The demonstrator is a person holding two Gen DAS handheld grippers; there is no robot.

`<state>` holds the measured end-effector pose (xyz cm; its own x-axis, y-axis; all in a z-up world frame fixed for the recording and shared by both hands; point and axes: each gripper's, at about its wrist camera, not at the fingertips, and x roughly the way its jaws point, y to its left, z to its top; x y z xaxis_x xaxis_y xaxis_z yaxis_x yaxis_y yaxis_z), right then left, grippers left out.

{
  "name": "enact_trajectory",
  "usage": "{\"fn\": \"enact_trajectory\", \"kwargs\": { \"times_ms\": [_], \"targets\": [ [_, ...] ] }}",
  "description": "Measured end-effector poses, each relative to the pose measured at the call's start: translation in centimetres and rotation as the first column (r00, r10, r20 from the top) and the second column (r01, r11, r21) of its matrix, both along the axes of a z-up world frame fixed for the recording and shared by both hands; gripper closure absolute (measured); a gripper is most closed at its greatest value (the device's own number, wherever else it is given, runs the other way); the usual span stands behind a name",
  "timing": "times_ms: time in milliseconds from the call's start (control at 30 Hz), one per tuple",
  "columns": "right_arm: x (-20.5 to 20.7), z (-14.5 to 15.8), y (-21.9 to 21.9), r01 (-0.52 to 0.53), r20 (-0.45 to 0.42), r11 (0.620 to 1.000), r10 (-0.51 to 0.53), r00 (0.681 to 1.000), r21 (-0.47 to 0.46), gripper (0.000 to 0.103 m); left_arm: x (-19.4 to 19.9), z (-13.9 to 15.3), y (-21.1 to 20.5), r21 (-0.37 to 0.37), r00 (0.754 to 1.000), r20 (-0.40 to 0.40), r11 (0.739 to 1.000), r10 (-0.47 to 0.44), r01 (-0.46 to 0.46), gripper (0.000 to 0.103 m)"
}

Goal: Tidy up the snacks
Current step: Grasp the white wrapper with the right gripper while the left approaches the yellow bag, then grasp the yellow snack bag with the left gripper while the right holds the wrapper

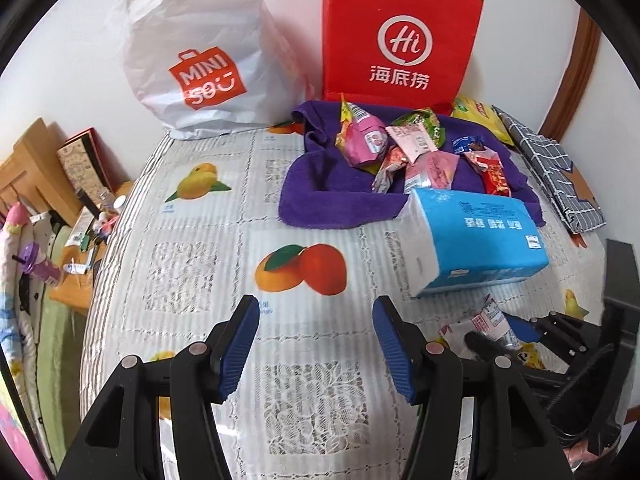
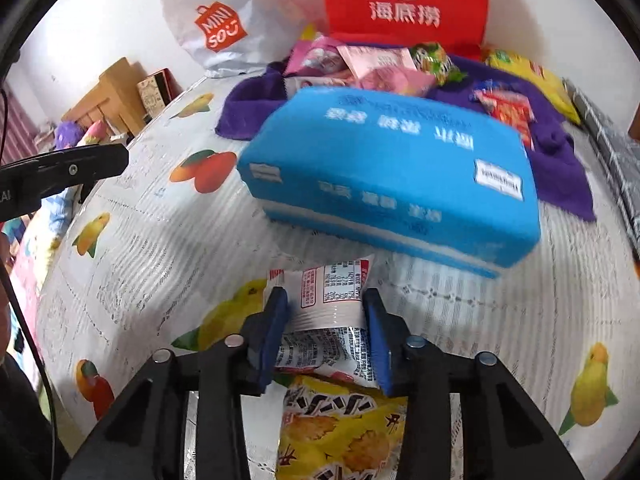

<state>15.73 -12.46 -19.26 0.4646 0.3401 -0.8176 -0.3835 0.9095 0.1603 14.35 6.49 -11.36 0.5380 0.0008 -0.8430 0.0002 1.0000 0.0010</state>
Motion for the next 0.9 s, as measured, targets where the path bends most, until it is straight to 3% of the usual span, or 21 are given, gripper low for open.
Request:
{"fn": "enact_trajectory", "kwargs": {
  "times_ms": [133, 333, 500, 900],
  "targets": [
    [-0.4, 1.4, -0.7, 0.000, 0.017, 0.998, -0.001, 1.000, 0.062, 0.079, -0.5, -0.2, -0.1, 0.002, 1.000, -0.006, 1.000, 0.008, -0.008, 0.046],
    [-1.9, 4.6, -2.3, 0.033, 0.087, 0.993, -0.043, 0.995, 0.117, 0.080, -1.6, -0.3, -1.1, -0.008, 1.000, -0.011, 1.000, -0.012, 0.012, 0.046],
    [-3.3, 7.6, -5.4, 0.107, 0.172, 0.988, -0.125, 0.977, 0.111, 0.080, -2.8, -0.1, -3.0, -0.018, 0.999, -0.001, 0.999, -0.049, 0.049, 0.046],
    [-6.6, 8.2, -15.9, 0.320, 0.207, 0.943, -0.332, 0.920, 0.087, 0.080, -4.6, 0.1, -11.2, -0.106, 0.972, -0.007, 0.966, -0.237, 0.235, 0.042]
  ]
}}
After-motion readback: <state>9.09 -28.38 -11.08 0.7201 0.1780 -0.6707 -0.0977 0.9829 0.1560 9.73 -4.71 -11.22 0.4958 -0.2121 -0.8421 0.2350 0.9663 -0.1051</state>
